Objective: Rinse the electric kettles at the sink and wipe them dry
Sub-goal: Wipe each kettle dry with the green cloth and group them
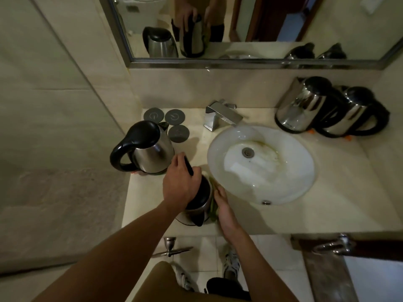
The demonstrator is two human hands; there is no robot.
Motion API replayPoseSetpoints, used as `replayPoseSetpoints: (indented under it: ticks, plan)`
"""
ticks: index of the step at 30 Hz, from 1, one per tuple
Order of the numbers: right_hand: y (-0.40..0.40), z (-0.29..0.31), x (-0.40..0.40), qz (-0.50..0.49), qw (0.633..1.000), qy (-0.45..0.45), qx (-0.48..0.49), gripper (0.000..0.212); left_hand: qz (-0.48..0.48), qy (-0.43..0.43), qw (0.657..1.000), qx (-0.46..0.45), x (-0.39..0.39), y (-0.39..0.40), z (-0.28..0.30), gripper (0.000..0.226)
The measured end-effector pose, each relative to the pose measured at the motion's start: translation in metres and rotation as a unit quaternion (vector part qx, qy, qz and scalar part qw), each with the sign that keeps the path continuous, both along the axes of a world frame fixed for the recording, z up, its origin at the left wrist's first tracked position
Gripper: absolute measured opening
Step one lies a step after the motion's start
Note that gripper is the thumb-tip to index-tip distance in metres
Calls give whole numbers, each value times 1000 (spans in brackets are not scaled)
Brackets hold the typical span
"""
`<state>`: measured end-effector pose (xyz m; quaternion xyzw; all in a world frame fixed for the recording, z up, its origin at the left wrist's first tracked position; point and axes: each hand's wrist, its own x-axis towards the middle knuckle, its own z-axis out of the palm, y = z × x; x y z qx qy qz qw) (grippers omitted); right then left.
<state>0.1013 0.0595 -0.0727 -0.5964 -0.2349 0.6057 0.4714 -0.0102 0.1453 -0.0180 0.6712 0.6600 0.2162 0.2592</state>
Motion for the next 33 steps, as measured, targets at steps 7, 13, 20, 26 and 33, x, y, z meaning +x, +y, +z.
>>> replayPoseSetpoints:
  ticks: [7, 13, 20, 26, 33]
  plan:
    - [26, 30, -6, -1, 992, -106, 67, 29, -5, -26, 1000, -7, 1, 1, 2, 56]
    - [3, 2, -24, -102, 993, -17, -51, 41, -1, -34, 999, -13, -1, 0, 0, 54]
    - [-7, 14, -47, -172, 984, 29, -34, 54, -6, -24, 1000, -7, -1, 2, -1, 56]
    - [16, 13, -25, -96, 993, -69, -18, 28, -8, -2, 1000, 0, 1, 6, 0, 56]
    - [2, 2, -14, -19, 994, -1, -108, 44, -7, -16, 1000, -14, -2, 13, -4, 50]
